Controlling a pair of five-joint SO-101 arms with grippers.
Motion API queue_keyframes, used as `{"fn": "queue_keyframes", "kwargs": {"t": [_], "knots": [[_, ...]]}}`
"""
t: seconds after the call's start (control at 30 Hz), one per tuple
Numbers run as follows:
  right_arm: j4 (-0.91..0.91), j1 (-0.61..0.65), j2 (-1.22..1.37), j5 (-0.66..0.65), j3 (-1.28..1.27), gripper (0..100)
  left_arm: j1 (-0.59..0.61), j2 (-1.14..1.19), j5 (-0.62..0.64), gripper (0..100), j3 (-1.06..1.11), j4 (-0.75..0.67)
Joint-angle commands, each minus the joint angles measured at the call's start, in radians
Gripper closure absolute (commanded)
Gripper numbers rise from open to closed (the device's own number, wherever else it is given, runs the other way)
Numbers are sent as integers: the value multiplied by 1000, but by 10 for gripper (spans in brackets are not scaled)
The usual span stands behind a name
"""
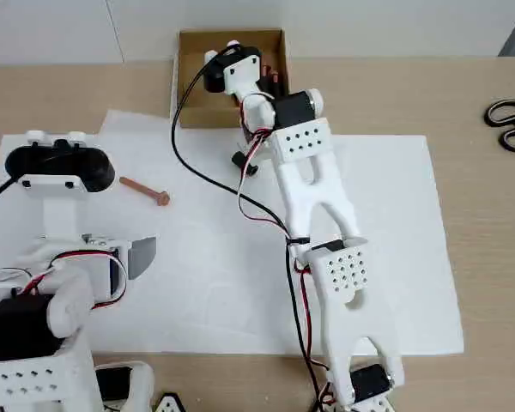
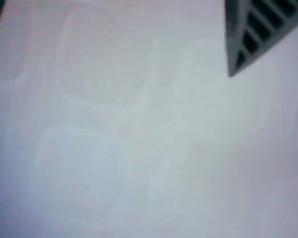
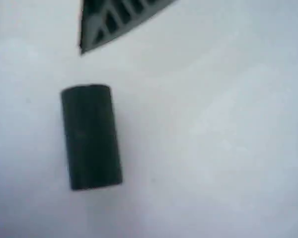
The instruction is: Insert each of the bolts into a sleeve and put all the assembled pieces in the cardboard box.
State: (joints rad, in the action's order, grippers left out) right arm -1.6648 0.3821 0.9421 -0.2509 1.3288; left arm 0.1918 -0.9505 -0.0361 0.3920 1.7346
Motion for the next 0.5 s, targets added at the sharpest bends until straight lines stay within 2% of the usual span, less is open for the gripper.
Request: {"fn": "queue_keyframes", "kwargs": {"t": [0.0, 0.47], "knots": [[-7, -19, -70, 25, 3, 854, 5, -11, 5, 705, -2, 11], [38, 58, -8, 17, 5, 854, 5, -11, 5, 705, -2, 11]]}}
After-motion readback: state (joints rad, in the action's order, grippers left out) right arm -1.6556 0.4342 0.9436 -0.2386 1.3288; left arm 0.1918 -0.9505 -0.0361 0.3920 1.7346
